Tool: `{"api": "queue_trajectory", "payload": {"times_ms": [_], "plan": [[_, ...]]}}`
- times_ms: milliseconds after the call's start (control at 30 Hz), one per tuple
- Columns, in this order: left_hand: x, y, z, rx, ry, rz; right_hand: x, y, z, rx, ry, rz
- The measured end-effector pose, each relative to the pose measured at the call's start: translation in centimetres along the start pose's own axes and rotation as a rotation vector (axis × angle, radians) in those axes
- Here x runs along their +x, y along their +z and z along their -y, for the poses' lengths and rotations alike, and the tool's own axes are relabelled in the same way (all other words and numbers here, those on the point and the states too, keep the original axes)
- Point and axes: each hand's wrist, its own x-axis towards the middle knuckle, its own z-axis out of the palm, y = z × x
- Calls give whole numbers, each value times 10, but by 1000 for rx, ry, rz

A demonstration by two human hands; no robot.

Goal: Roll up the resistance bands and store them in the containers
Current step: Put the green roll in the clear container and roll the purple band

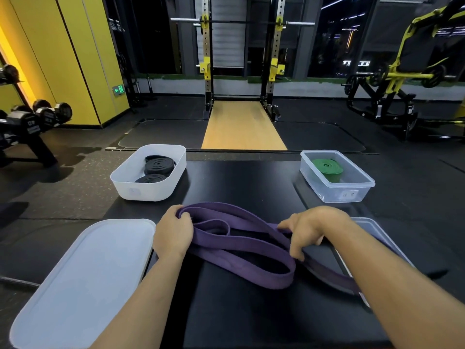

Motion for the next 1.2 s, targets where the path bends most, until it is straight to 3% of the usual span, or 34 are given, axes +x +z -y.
{"api": "queue_trajectory", "payload": {"times_ms": [200,433,633,900,1200], "plan": [[-14,10,6,128,146,-56,10,6,16,-11,58,-368],[-15,13,11,42,222,-102,17,17,26,-103,69,-459],[-15,10,9,-30,133,-59,2,9,24,-171,128,-303],[-15,9,8,-36,96,-41,-15,-2,38,-214,189,-335],[-16,9,8,-17,119,-33,-16,-42,69,-43,129,-931]]}}
